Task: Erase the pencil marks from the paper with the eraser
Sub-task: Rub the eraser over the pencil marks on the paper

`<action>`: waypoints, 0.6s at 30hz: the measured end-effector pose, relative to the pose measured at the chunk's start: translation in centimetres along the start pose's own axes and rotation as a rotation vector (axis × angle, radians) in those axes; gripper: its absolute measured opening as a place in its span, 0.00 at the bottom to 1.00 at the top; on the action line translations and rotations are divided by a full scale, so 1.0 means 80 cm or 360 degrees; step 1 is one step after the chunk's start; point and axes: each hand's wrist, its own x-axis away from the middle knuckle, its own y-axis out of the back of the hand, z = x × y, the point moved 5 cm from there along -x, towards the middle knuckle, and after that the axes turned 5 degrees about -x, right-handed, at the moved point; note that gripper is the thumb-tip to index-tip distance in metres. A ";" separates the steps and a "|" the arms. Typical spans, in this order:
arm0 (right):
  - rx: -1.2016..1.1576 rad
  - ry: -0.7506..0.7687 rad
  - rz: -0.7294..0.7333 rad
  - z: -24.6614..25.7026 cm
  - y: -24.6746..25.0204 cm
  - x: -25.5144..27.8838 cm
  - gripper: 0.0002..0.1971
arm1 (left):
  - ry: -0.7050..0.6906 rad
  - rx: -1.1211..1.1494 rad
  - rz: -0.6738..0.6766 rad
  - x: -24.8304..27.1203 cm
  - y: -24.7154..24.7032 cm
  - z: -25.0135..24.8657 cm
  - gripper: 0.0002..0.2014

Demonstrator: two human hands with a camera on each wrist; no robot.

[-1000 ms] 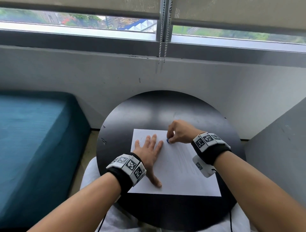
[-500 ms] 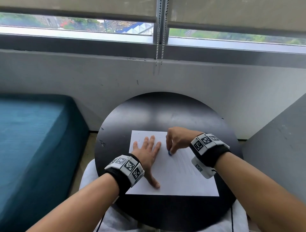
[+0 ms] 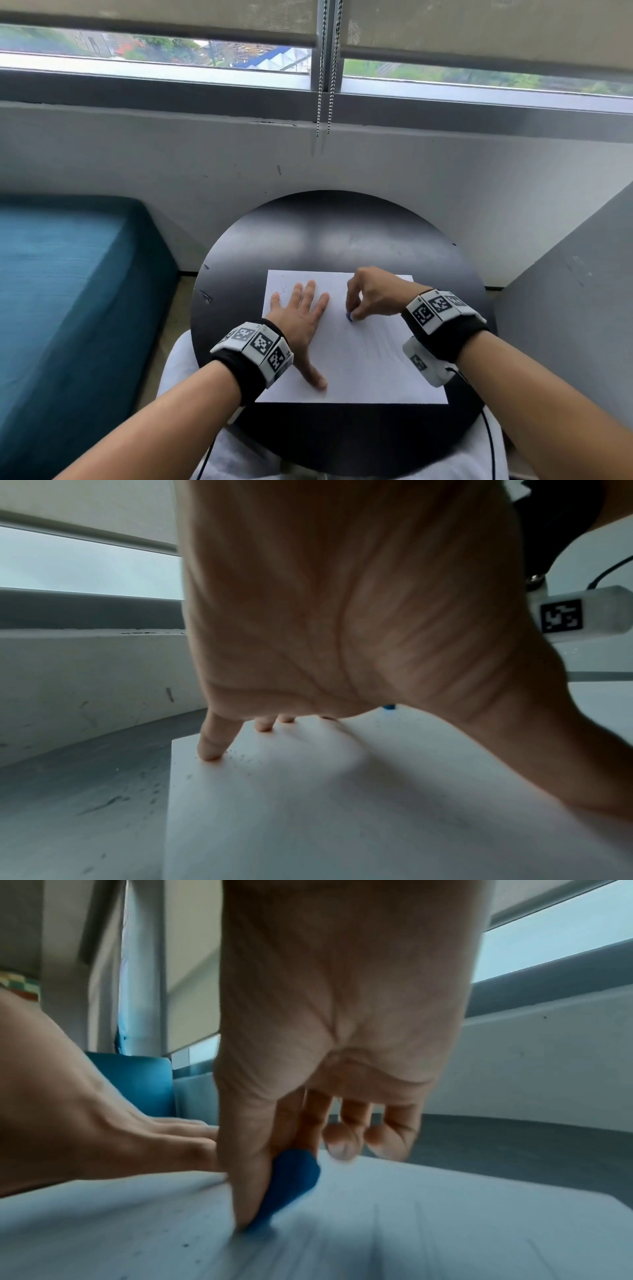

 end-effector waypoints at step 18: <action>-0.0068 -0.0009 -0.0033 0.001 -0.016 0.036 0.05 | 0.0018 0.0052 0.0050 0.002 0.001 0.000 0.75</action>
